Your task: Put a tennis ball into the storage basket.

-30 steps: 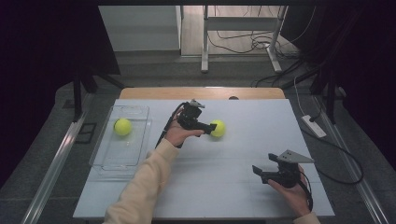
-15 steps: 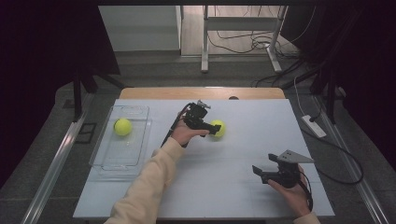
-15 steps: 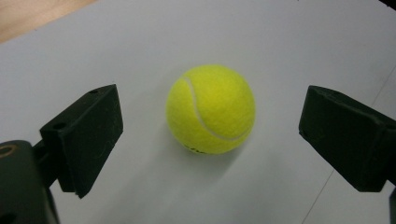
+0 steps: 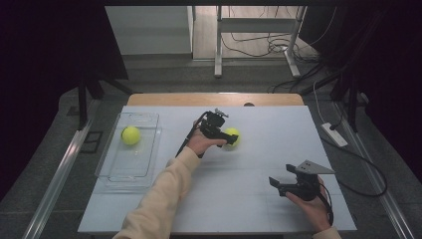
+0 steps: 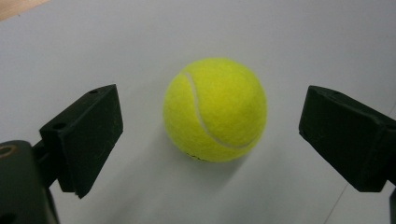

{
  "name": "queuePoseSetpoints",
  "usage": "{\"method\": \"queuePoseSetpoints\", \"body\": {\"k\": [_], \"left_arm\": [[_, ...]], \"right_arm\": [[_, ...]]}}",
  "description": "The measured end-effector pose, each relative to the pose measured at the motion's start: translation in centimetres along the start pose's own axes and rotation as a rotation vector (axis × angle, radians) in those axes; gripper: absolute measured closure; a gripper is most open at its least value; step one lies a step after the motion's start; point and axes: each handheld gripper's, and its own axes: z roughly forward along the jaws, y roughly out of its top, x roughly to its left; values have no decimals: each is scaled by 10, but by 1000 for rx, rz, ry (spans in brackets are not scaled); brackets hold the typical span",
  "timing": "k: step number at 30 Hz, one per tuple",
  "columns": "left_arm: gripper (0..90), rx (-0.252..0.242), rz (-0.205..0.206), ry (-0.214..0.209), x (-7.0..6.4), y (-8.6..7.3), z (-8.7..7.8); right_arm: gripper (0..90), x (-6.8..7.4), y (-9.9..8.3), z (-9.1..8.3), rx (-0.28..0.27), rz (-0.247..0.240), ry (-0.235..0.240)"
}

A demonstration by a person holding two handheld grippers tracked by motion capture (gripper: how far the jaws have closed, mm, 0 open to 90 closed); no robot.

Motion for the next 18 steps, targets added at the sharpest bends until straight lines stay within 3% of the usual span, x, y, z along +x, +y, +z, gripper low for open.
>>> {"method": "queuePoseSetpoints", "body": {"k": [18], "left_arm": [[83, 35, -18, 10, 3, 2, 22]], "right_arm": [[129, 1, 0, 0, 1, -5, 2]]}}
